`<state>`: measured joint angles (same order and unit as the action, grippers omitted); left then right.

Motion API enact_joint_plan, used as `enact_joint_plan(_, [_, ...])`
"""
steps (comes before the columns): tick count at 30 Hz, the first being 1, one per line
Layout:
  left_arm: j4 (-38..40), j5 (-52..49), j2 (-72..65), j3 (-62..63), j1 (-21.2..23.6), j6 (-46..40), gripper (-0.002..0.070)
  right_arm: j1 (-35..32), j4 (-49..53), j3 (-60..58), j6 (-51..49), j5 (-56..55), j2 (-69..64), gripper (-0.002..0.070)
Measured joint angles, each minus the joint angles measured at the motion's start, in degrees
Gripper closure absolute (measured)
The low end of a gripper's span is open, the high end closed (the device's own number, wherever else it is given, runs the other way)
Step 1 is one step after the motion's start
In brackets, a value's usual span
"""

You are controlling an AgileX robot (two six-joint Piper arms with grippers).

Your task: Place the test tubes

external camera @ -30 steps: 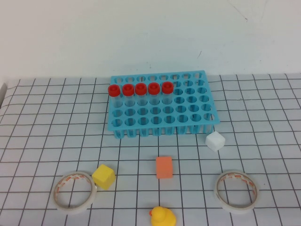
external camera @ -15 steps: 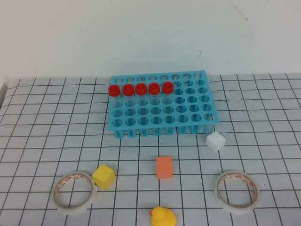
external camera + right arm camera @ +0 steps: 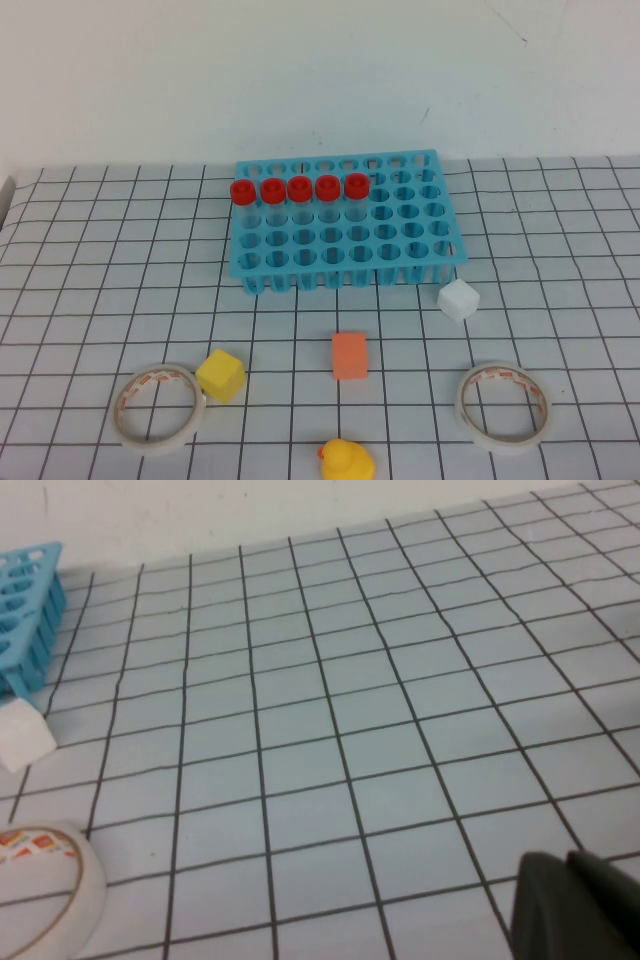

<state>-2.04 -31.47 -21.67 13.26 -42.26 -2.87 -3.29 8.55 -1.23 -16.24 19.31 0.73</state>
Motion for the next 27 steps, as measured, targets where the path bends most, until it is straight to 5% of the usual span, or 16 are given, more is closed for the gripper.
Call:
enact_joint_plan(9, [0.0,0.0,0.0,0.0,0.0,0.0,0.0669,0.0,-0.3,0.1,9.8,0.4,0.0,0.0678])
enact_joint_plan(27, [0.0,0.0,0.0,0.0,0.0,0.2,0.0669,0.0,-0.3,0.2,10.8,0.6,0.0,0.0678])
